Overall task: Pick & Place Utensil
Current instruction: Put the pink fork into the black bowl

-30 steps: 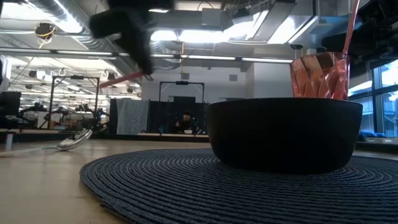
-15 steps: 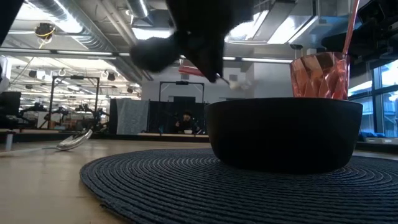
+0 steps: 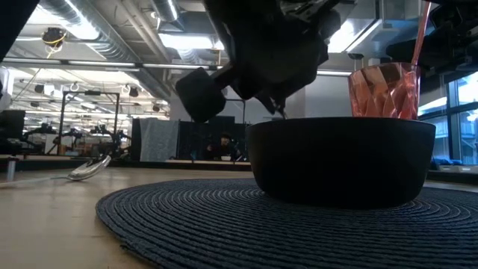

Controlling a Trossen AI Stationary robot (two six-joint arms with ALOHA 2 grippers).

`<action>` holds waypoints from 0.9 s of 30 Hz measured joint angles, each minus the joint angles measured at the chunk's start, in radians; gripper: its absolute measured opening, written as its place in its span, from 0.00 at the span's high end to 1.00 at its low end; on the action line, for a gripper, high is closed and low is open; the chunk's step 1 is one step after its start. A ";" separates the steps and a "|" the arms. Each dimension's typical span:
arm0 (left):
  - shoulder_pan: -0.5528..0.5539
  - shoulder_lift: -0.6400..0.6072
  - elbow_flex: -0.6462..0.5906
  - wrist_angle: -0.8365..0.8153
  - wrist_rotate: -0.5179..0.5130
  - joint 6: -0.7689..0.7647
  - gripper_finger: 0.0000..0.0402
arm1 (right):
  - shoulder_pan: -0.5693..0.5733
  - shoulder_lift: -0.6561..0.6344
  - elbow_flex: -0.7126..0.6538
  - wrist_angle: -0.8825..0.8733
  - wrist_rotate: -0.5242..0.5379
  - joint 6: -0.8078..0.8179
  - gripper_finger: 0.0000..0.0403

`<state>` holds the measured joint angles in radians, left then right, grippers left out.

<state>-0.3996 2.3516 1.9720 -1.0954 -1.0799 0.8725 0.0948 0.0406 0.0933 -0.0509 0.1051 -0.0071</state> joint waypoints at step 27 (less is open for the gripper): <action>-0.030 0.000 -0.002 0.060 0.139 0.180 0.92 | 0.000 0.000 0.000 0.000 0.000 0.000 0.96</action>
<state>-0.4294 2.3516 1.9701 -1.0355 -0.9409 1.0523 0.0945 0.0408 0.0933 -0.0509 0.1051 -0.0074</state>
